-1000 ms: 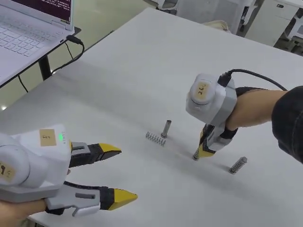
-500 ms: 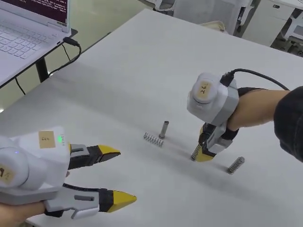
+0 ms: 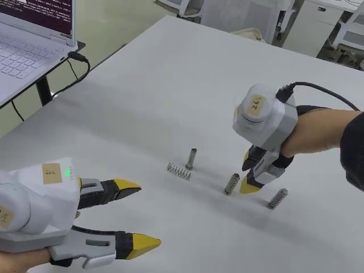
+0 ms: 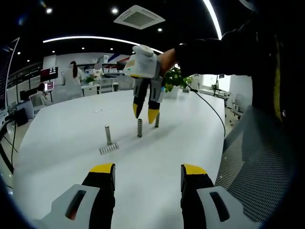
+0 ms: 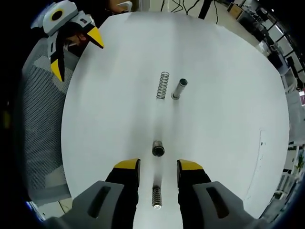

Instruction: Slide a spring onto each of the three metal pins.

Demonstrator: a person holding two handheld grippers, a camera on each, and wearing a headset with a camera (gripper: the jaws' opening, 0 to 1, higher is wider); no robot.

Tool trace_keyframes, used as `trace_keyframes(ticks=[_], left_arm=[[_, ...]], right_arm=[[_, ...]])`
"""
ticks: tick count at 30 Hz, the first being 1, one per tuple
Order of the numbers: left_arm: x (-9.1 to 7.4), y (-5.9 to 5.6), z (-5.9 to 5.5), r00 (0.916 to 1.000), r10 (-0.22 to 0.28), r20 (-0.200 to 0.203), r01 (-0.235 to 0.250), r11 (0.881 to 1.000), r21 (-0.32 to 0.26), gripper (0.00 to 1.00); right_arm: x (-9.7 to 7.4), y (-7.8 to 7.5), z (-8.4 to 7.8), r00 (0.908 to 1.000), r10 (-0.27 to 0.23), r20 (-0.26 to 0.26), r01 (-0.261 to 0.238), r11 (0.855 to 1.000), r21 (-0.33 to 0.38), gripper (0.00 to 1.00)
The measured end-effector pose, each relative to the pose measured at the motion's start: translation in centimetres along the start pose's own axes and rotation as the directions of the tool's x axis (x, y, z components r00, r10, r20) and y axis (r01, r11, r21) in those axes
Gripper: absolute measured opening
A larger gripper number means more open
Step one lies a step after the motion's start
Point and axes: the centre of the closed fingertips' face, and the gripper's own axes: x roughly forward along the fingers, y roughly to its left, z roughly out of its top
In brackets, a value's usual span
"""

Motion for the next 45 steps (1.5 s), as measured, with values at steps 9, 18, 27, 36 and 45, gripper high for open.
trace_keyframes(ticks=[9,18,27,36,45], left_arm=[[0.1,-0.1,0.1,1.0000,-0.005,-0.004,0.005,1.000,0.005,0.50],[0.2,-0.1,0.3,0.9999,-0.010,-0.009,0.010,1.000,0.015,0.50],[0.3,-0.3,0.7,0.9999,-0.015,-0.008,0.015,1.000,0.022,0.50],[0.4,-0.6,0.8,0.9997,-0.022,-0.010,0.022,0.999,0.030,0.49],[0.4,-0.4,1.2,0.9997,-0.024,-0.008,0.025,0.999,0.035,0.49]], right_arm=[[-1.3,-0.2,-0.9,0.9983,-0.035,0.046,0.033,0.998,0.045,0.29],[-3.1,0.6,-1.1,0.9912,-0.071,0.111,0.061,0.994,0.093,0.28],[-4.6,1.8,-0.8,0.9775,-0.102,0.185,0.078,0.989,0.129,0.27],[-6.0,3.0,-0.6,0.9664,-0.130,0.222,0.100,0.985,0.141,0.27],[-6.7,4.0,-0.7,0.9578,-0.148,0.246,0.111,0.981,0.158,0.27]])
